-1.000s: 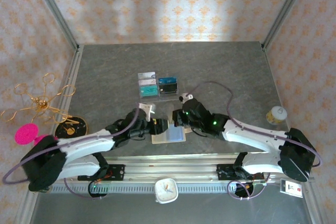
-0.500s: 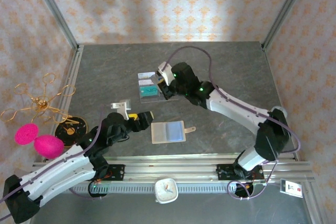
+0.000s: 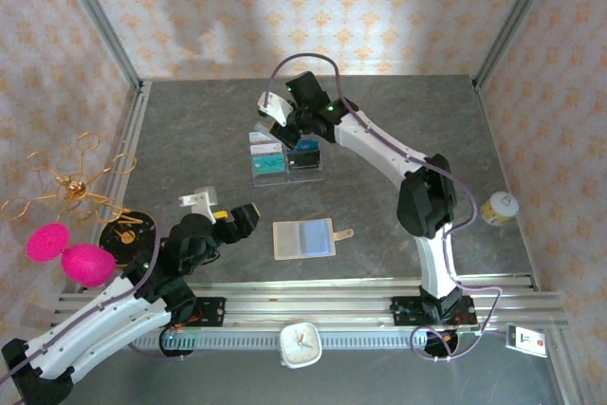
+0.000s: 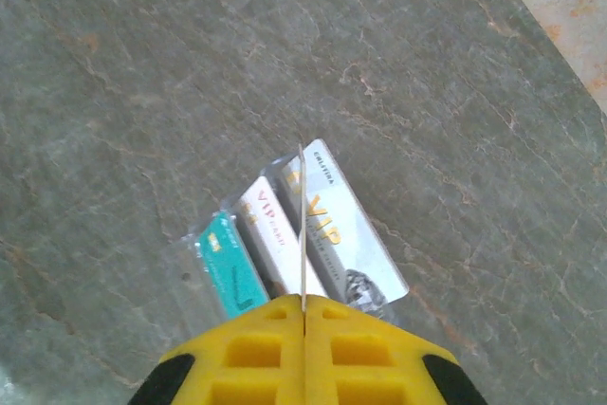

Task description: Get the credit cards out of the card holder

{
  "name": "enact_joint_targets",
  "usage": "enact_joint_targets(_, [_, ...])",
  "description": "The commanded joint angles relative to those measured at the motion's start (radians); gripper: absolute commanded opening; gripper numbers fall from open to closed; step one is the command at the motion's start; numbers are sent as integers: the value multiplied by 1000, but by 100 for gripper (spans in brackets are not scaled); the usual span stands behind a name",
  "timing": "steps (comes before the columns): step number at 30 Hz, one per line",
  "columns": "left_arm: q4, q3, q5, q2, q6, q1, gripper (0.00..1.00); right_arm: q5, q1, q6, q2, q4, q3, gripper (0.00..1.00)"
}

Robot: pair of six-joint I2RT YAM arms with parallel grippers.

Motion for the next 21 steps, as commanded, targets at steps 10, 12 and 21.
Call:
enact_joint_targets(10, [-66,26,-124,-69,-21,4,99,-52,-23,-211,216,-195,348,0])
enact_joint_targets(12, [-66,27,-129,-60,-21,3,99,-64,-27,-223,220,-192,347,0])
enact_joint_targets(21, [-63,28,-127,-26,-19,4,99,-61,-34,-232,246,-181,349,0])
